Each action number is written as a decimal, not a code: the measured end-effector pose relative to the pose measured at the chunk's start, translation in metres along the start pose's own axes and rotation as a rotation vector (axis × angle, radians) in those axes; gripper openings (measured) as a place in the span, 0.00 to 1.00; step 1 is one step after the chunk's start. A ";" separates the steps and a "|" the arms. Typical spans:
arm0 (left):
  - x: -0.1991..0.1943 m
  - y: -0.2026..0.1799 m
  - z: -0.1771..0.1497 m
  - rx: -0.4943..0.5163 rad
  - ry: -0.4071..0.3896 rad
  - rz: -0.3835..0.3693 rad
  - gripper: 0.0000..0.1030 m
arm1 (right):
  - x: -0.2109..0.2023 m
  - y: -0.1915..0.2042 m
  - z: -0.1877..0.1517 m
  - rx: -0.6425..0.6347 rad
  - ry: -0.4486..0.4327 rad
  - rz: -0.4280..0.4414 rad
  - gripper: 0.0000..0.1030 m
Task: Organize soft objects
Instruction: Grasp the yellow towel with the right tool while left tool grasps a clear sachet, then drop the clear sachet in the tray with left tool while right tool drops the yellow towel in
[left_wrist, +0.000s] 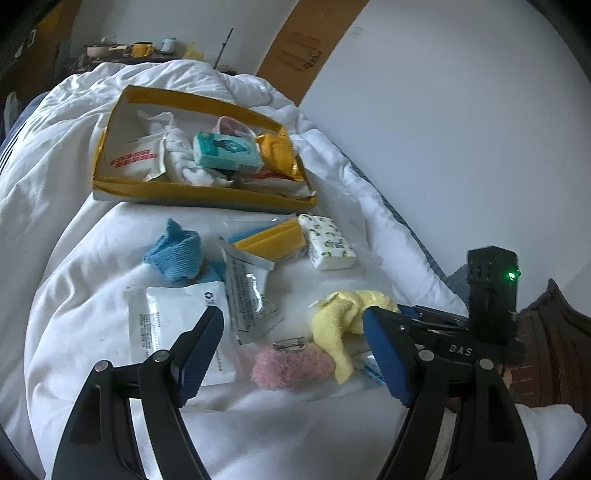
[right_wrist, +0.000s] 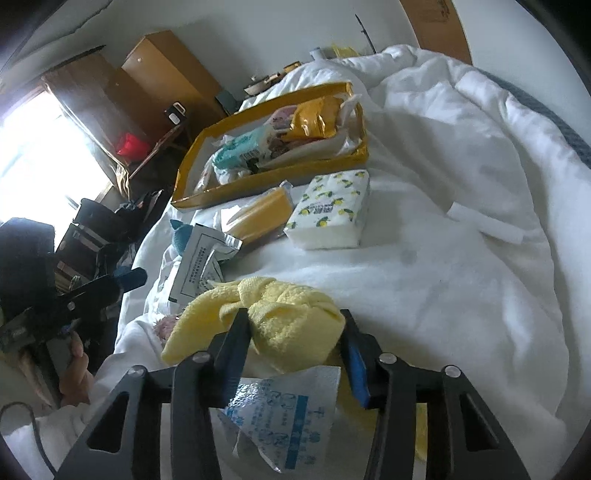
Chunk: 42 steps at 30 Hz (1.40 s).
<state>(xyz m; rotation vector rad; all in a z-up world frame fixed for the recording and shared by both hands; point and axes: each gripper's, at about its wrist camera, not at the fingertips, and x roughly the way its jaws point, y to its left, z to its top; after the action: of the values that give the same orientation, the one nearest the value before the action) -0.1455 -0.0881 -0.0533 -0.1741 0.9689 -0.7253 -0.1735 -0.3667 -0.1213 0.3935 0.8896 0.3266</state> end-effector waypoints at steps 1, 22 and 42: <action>0.001 0.002 0.001 -0.009 0.000 0.005 0.75 | -0.002 0.001 0.000 -0.005 -0.011 0.001 0.46; 0.006 0.060 0.007 -0.189 -0.046 0.073 0.76 | -0.034 -0.013 0.003 0.066 -0.212 0.018 0.45; 0.087 0.005 0.014 0.038 0.200 0.162 0.26 | -0.041 -0.023 0.004 0.115 -0.241 0.030 0.45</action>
<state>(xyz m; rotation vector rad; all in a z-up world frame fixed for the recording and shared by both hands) -0.1010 -0.1422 -0.1073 0.0107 1.1452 -0.6192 -0.1918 -0.4049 -0.1019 0.5412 0.6689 0.2503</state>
